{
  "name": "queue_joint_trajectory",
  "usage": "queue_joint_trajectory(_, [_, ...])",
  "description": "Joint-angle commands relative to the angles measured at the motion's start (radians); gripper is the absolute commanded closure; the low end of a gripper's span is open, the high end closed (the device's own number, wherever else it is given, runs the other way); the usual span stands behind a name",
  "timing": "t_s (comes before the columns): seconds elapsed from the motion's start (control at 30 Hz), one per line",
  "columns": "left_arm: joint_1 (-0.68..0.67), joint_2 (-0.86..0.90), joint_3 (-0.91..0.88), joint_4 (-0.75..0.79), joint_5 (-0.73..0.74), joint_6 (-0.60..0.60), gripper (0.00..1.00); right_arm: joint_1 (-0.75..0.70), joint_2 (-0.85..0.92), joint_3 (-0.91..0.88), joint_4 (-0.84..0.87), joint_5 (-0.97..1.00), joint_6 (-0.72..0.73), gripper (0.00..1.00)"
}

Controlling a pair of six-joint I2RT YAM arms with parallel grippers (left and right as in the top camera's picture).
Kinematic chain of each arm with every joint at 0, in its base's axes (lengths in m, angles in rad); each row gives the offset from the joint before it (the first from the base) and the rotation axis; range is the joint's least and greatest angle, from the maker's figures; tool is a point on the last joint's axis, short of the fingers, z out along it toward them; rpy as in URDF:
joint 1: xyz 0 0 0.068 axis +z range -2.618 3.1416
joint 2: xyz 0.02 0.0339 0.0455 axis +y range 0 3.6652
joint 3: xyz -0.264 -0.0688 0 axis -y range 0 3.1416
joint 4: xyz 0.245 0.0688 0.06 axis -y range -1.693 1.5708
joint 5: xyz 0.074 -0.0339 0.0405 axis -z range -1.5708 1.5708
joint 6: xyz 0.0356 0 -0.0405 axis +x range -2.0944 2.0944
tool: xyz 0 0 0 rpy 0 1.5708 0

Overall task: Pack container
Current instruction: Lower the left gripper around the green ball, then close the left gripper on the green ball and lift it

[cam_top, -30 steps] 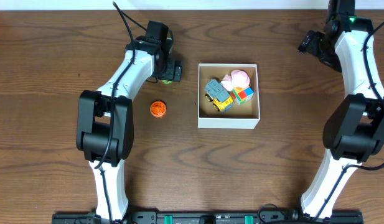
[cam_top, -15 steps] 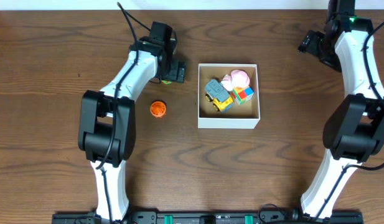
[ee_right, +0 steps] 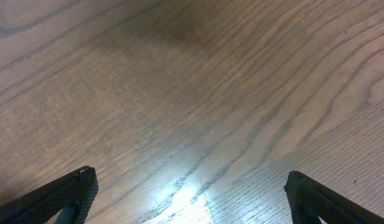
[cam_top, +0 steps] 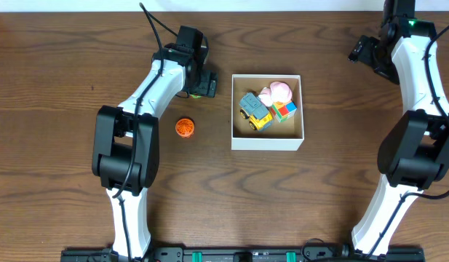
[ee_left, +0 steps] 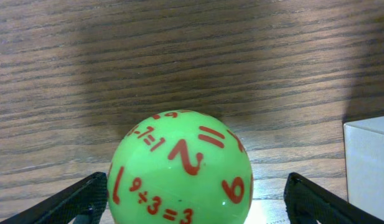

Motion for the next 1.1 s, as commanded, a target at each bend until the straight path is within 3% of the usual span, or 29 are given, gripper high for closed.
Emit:
queue_joint_trajectory(0.0, [0.002, 0.006, -0.011, 0.003, -0.005, 0.012, 0.15, 0.001, -0.011, -0.004, -0.001, 0.013, 0.015, 0.01])
queue_joint_trajectory(0.07, [0.002, 0.006, -0.011, 0.003, -0.005, 0.013, 0.19, 0.000, -0.011, -0.004, -0.001, 0.013, 0.015, 0.01])
queue_joint_trajectory(0.43, [0.002, 0.006, -0.011, 0.003, -0.005, 0.013, 0.19, 0.000, -0.011, -0.004, -0.001, 0.013, 0.015, 0.01])
queue_joint_trajectory(0.83, [0.002, 0.006, -0.011, 0.003, -0.005, 0.013, 0.37, 0.000, -0.011, -0.004, -0.001, 0.013, 0.015, 0.01])
queue_joint_trajectory(1.07, [0.002, 0.006, -0.011, 0.003, -0.005, 0.013, 0.38, 0.000, -0.011, -0.004, -0.001, 0.013, 0.015, 0.01])
